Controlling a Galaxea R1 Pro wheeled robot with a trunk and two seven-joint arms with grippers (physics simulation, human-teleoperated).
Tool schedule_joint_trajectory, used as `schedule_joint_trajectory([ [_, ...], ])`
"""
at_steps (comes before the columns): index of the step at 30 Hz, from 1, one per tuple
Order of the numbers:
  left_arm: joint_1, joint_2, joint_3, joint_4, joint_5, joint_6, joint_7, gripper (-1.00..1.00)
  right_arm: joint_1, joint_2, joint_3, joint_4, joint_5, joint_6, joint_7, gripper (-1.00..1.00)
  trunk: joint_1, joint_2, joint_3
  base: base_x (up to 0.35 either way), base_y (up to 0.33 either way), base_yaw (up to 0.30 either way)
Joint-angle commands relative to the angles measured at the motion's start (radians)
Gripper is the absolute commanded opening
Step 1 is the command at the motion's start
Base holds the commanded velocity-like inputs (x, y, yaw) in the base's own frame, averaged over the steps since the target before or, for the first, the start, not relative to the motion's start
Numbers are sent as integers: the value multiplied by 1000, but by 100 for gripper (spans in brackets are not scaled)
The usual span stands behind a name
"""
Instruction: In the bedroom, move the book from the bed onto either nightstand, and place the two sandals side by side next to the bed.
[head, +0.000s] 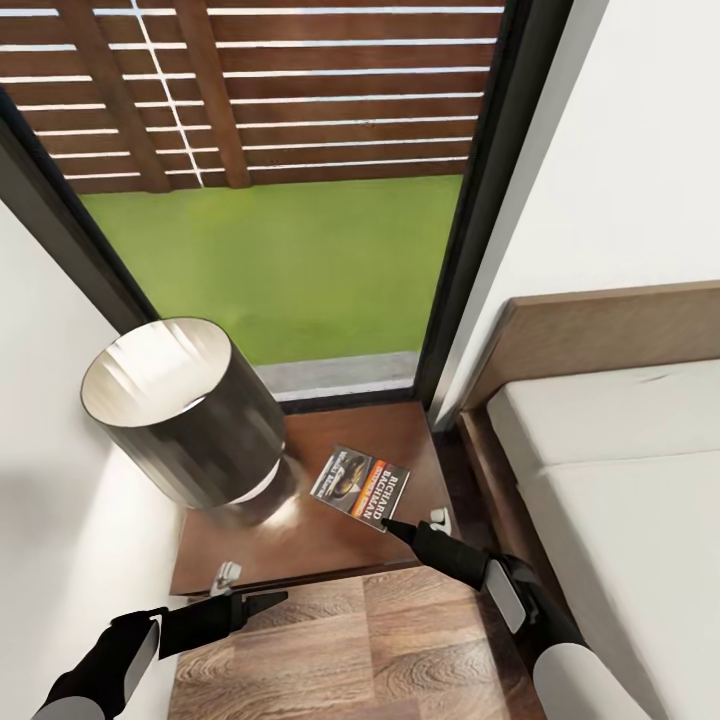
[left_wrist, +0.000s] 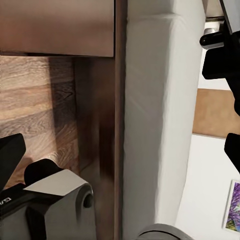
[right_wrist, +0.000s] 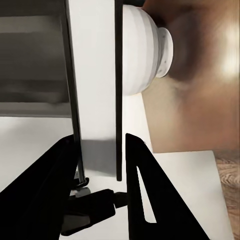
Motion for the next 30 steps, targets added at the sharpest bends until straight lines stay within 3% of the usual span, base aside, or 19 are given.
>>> schedule_joint_trajectory([
  [1,-1,0,4,0,-3,11,-5,100,-1,1,-4,0,-2,7,2,-100,4,-8,-4,0,0,0],
  [30,-1,0,4,0,-3,11,-6,100,-1,-1,-4,0,-1,7,2,-100,115,-211,-95,0,0,0],
])
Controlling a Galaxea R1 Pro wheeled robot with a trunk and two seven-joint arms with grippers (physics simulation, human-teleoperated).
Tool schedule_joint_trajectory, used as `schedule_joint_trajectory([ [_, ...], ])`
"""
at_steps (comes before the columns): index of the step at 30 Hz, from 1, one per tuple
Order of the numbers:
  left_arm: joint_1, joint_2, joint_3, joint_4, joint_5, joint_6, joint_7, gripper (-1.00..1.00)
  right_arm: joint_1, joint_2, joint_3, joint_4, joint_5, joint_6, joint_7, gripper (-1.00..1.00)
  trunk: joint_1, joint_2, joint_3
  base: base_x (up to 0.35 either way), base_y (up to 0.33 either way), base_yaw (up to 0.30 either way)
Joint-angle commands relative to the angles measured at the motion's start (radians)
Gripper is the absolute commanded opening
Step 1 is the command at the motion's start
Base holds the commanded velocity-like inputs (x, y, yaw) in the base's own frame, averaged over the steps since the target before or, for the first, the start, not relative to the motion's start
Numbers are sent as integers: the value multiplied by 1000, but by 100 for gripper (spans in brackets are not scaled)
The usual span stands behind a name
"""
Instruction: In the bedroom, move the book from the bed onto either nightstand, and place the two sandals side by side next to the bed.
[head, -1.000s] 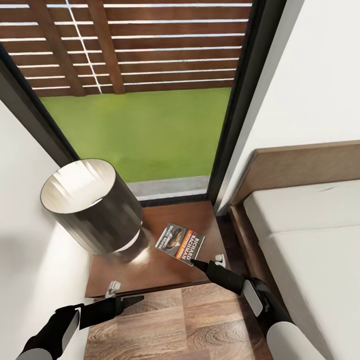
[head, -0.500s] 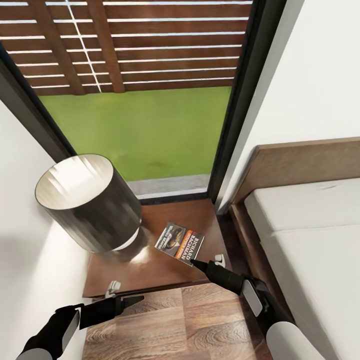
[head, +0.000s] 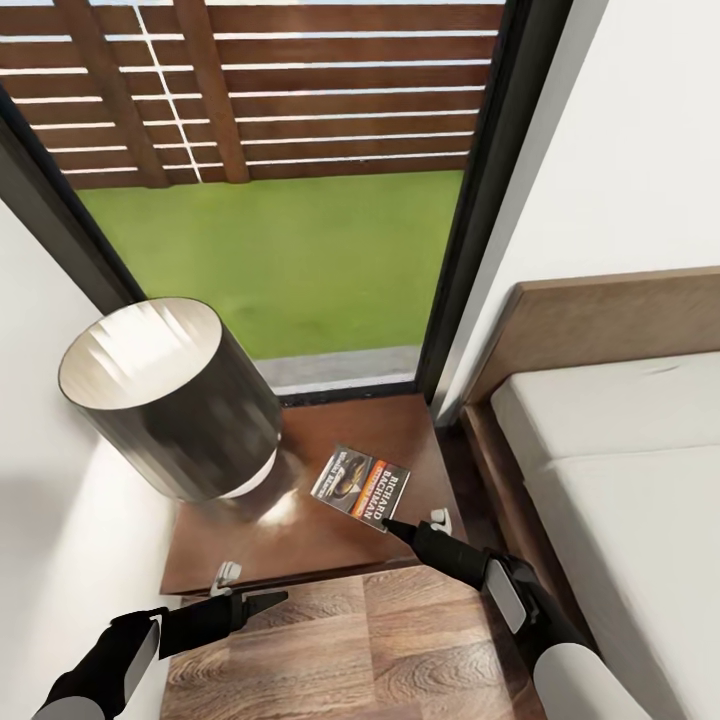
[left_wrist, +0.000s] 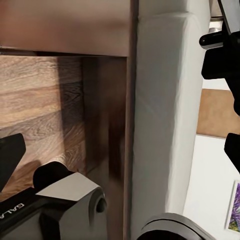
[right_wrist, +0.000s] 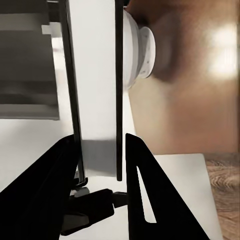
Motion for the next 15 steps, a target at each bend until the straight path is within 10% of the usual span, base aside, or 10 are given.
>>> schedule_joint_trajectory([
  [1,-1,0,4,0,-3,10,-5,100,0,1,-4,0,-3,8,2,-100,4,-8,-4,0,0,0],
  [15,-1,0,4,0,-3,10,-5,100,-1,2,-4,0,-4,8,2,-100,58,-106,-48,0,0,0],
])
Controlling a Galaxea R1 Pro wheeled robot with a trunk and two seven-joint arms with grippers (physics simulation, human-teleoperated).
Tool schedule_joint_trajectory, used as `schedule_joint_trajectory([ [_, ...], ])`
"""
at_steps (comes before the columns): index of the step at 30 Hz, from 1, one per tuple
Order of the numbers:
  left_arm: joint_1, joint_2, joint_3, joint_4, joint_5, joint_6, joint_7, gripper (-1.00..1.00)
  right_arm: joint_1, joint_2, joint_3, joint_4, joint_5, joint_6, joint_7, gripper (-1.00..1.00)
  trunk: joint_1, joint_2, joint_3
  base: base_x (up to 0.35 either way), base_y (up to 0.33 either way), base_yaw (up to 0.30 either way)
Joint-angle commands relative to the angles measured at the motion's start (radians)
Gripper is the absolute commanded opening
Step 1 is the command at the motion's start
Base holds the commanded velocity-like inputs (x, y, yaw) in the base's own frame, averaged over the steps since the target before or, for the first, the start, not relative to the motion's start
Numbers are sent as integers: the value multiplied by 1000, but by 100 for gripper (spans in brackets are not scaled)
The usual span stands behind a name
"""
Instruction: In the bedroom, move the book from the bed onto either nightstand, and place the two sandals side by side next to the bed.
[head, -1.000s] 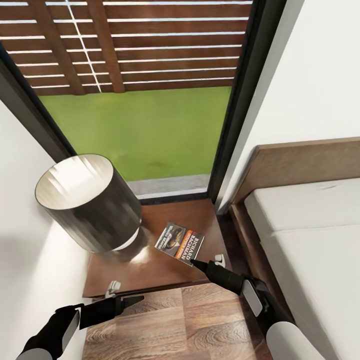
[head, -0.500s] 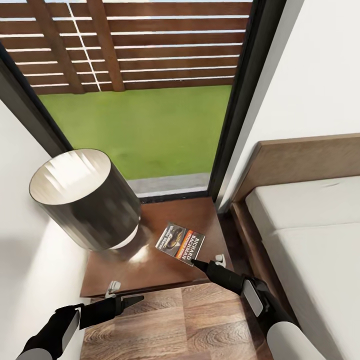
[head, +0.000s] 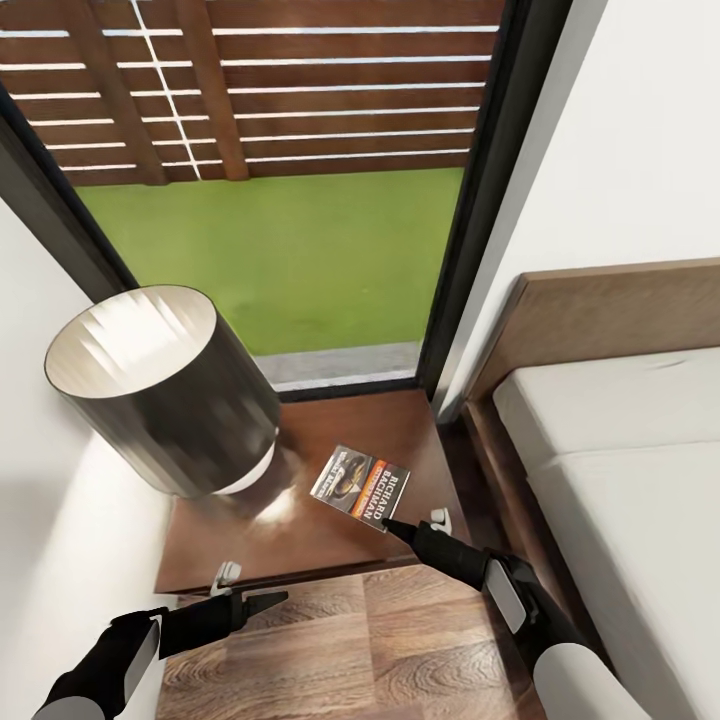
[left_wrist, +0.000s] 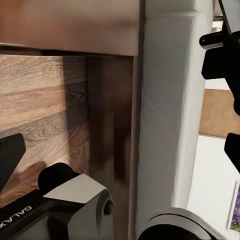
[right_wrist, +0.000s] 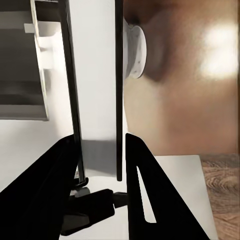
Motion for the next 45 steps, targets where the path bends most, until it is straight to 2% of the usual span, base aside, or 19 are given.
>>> schedule_joint_trajectory([
  [1,-1,0,4,0,-3,10,-5,100,0,1,-4,0,-3,8,2,-100,4,-8,-4,0,0,0],
  [17,-1,0,4,0,-3,10,-5,100,0,1,-4,0,-3,8,3,-100,65,-120,-54,0,0,0],
  [25,-1,0,4,0,-3,10,-5,100,0,3,-4,0,-3,8,2,-100,65,-120,-54,0,0,0],
  [45,-1,0,4,0,-3,10,-5,100,0,3,-3,0,-2,8,3,-100,142,-260,-117,0,0,0],
])
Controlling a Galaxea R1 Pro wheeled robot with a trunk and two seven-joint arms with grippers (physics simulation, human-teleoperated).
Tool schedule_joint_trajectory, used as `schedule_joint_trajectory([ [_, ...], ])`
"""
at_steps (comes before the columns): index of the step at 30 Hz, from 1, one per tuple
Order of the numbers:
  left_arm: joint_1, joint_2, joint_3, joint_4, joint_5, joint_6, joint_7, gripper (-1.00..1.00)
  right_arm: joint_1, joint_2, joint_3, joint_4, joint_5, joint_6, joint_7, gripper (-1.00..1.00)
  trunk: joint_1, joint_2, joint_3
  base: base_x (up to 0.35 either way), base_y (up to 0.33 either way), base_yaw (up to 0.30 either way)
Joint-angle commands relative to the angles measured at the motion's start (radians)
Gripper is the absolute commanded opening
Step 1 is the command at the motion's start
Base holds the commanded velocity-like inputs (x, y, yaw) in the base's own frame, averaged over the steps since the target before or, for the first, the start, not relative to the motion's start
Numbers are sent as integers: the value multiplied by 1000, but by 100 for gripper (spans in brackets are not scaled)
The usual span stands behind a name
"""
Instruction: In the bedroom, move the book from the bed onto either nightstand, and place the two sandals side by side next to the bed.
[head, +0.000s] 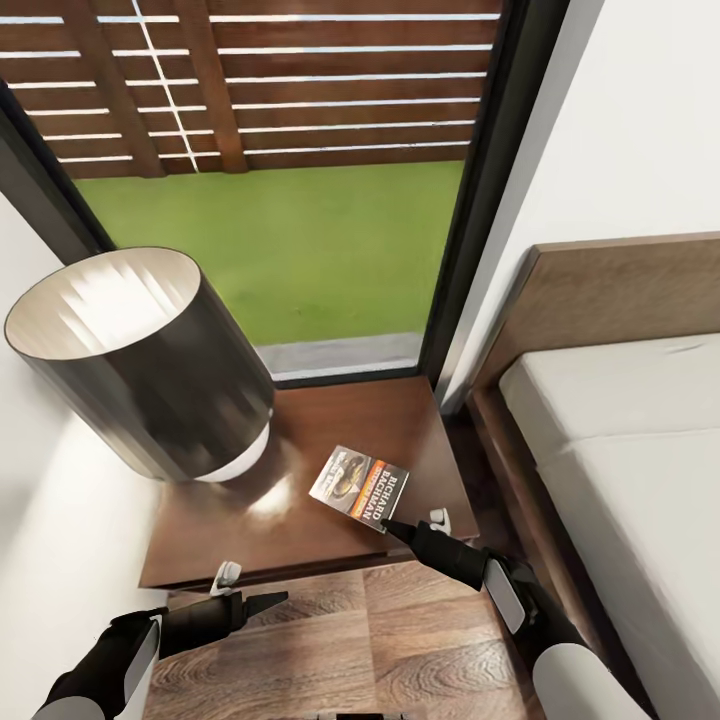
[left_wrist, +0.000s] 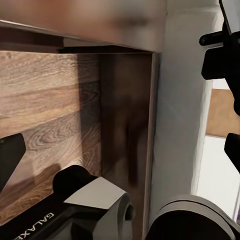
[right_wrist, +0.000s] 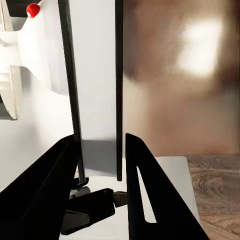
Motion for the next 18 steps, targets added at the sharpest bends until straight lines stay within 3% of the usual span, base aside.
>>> schedule_joint_trajectory([
  [1,-1,0,4,0,-3,11,-5,100,-1,1,-4,0,-3,8,2,-100,4,-8,-4,0,0,0],
  [11,-1,0,4,0,-3,11,-5,100,-1,2,-4,0,-3,8,2,-100,42,-78,-35,0,0,0],
  [18,-1,0,4,0,-3,11,-5,100,-1,2,-4,0,-3,8,2,-100,42,-78,-35,0,0,0],
])
